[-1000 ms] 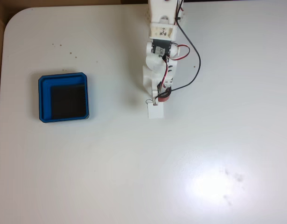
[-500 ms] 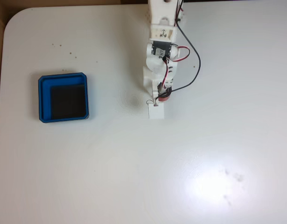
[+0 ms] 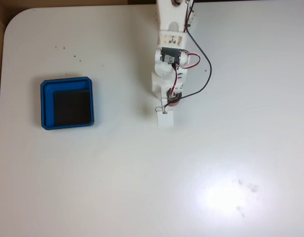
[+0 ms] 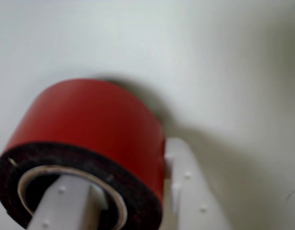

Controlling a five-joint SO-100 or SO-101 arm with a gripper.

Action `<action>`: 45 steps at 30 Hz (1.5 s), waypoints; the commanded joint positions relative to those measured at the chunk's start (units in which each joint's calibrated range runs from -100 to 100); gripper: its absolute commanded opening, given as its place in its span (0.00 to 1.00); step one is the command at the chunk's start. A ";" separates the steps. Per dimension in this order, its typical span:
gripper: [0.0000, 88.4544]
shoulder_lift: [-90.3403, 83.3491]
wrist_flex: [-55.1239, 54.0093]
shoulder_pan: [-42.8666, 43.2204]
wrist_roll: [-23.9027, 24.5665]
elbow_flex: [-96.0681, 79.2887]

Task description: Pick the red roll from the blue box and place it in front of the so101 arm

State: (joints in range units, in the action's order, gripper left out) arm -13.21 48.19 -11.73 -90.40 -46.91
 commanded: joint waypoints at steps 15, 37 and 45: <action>0.08 -0.59 -0.67 -0.34 0.04 -0.08; 0.09 -31.61 -0.59 -0.63 0.04 -0.35; 0.09 -46.32 -1.08 0.34 -0.40 -0.89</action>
State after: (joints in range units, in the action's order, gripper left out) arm -54.61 48.03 -11.83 -90.40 -47.26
